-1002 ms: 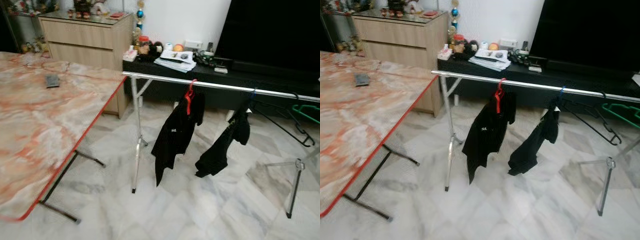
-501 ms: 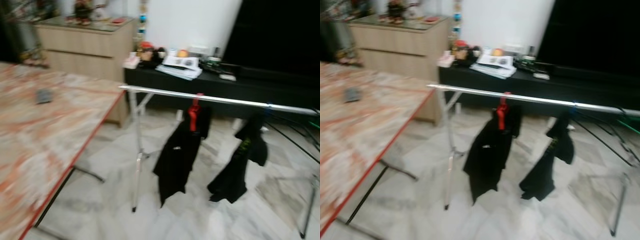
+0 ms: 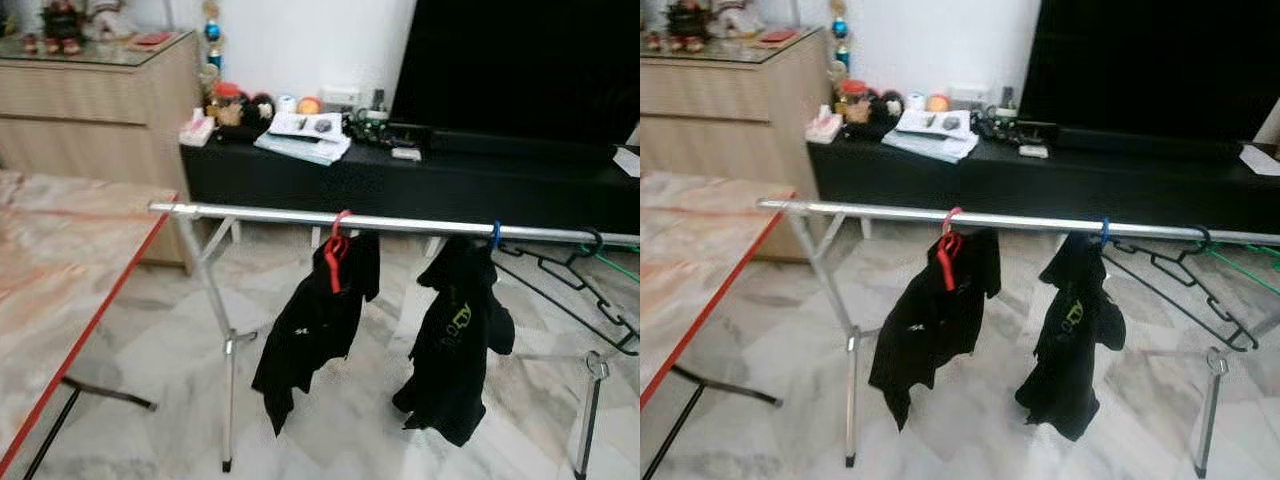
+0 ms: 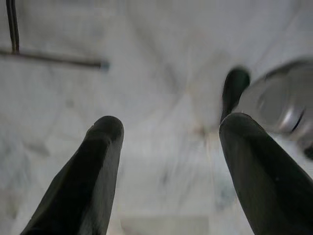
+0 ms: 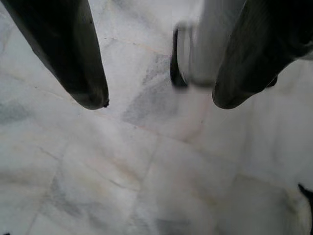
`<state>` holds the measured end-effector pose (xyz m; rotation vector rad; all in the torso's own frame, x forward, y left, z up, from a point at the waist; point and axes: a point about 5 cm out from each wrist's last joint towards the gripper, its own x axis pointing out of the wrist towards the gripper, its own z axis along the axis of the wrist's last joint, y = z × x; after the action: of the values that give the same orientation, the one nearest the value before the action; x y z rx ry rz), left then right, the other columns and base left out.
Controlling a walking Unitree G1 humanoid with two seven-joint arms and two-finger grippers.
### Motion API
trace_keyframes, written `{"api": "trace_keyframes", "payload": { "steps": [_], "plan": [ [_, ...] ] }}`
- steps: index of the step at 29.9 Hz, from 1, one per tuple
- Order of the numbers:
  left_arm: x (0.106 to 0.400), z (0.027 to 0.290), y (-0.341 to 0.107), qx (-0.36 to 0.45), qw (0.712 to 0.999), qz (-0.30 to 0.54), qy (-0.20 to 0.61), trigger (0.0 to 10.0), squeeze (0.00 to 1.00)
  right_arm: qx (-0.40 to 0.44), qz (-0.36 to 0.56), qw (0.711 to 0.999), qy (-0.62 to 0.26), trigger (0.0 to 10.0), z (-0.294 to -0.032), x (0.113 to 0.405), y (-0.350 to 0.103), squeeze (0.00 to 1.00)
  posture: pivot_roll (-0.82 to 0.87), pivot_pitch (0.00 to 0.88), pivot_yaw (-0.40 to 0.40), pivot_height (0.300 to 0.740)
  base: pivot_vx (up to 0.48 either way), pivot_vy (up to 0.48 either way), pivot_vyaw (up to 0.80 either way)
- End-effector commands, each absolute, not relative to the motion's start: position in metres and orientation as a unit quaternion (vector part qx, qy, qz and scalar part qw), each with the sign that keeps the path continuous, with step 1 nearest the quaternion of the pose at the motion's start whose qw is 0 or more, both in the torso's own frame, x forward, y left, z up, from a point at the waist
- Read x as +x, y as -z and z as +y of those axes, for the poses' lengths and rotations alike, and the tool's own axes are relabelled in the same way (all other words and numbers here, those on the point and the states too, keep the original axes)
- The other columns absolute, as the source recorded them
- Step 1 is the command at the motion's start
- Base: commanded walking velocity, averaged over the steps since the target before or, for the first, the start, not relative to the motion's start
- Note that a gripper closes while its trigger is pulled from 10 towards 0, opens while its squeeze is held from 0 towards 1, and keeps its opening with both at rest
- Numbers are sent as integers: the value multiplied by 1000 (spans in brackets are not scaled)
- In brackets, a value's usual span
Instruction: Hang hanger
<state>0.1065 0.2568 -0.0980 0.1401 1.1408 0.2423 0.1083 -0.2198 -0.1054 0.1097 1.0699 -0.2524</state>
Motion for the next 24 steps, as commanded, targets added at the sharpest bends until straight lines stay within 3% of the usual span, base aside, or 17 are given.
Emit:
{"api": "trace_keyframes", "payload": {
  "steps": [1,6,24],
  "plan": [
    [125,232,95,-26,884,462,-66,10000,0,168,368,913,62,10000,-151,223,63,0,155,24,-66,740,368,0,0],
    [124,233,95,-24,883,464,-64,10000,0,167,345,922,59,10000,-151,225,60,0,149,13,-67,740,353,0,0],
    [119,234,97,-17,879,473,-64,10000,0,146,245,958,30,10000,-153,234,45,0,130,2,-63,740,0,0,0]
  ]
}}
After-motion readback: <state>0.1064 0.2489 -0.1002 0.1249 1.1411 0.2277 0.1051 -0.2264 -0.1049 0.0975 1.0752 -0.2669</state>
